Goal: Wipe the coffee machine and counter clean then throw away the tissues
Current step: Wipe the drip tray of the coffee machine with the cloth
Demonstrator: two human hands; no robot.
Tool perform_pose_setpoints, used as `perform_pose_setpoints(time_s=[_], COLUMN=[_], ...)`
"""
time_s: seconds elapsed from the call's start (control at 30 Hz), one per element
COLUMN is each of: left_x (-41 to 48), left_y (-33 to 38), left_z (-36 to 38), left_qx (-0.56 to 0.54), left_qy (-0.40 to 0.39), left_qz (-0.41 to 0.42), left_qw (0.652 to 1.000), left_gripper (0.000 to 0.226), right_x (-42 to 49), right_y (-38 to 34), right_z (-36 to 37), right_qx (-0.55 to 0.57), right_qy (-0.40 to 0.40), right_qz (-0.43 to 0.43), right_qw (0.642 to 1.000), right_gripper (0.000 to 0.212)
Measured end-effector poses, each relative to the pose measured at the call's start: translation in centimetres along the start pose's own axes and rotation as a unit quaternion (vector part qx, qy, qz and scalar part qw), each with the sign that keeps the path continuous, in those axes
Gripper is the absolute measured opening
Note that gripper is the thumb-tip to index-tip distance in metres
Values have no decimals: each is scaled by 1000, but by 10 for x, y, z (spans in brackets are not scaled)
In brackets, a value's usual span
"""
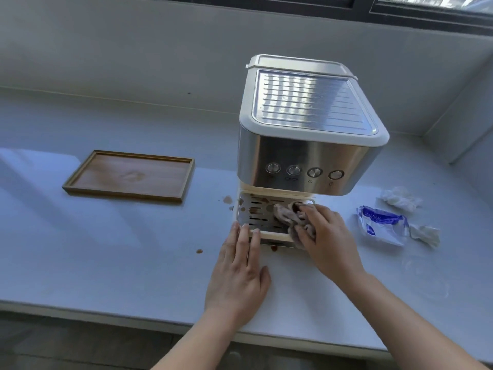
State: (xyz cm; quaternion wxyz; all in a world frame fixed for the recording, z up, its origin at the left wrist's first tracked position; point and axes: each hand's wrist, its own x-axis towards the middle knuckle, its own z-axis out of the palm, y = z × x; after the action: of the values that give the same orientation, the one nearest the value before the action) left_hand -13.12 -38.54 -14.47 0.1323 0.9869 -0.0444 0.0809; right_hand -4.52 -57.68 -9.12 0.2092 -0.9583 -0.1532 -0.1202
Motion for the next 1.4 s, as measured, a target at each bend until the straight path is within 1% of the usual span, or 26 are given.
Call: perform_pose_setpoints(time_s=[0.07, 0.1, 0.2, 0.3, 0.4, 0.47, 0.5, 0.67, 0.8, 0.87, 0.97, 1.03, 1.13, 1.17, 1.23, 1.3, 1.4], left_x=[0, 0, 0, 0, 0, 0, -1, -1, 0, 0, -1, -1, 0, 0, -1, -2, 0], left_y=[0, -1, 0, 0, 0, 0, 0, 1, 2, 3, 3, 2, 1, 1, 1, 1, 1], left_z=[1, 2, 3, 1, 2, 1, 1, -2, -2, -4, -6, -5, -4, -5, -5, -4, -4], left_qx=[5, 6, 11, 13, 16, 21, 22, 17, 20, 26, 33, 31, 29, 31, 35, 38, 32], left_qy=[-6, -9, -16, -17, -17, -20, -21, -26, -20, -19, -16, -16, -7, -6, 0, 3, 2], left_qz=[-3, -5, -8, -13, -11, -11, -12, -12, -12, -12, -7, -5, -5, -4, 2, 5, -3], left_qw=[1000, 1000, 1000, 1000, 1000, 1000, 999, 999, 1000, 999, 999, 999, 1000, 999, 999, 999, 999], left_gripper=[72, 73, 73, 74, 75, 76, 76, 77, 77, 76, 75, 75, 75, 74, 74, 74, 75], right_x=[12, 16, 6, -12, 5, 17, 17, -19, 1, 20, 26, 14, -2, -1, 2, 3, 8], right_y=[6, 4, -8, -2, 4, -2, -7, 2, 11, 0, -14, -20, -31, -33, -29, -13, 10], right_z=[-1, 0, 2, -2, -3, -1, 0, -10, -7, -2, 1, 2, 4, 4, -2, -9, -14], right_qx=[33, 46, 44, 37, 51, 47, 40, 30, 27, 4, 24, 39, 13, 6, 1, -9, -40], right_qy=[8, 10, 7, 4, -4, -7, -8, -16, -16, -26, -36, -28, -38, -52, -77, -72, -43], right_qz=[54, 68, 46, 21, 45, 69, 67, 22, 74, 78, 80, 58, -43, -73, -110, -105, -27], right_qw=[998, 997, 998, 999, 998, 996, 997, 999, 997, 997, 996, 997, 998, 996, 991, 992, 998], right_gripper=[40, 40, 40, 41, 38, 36, 36, 42, 30, 28, 27, 26, 38, 39, 30, 18, 11])
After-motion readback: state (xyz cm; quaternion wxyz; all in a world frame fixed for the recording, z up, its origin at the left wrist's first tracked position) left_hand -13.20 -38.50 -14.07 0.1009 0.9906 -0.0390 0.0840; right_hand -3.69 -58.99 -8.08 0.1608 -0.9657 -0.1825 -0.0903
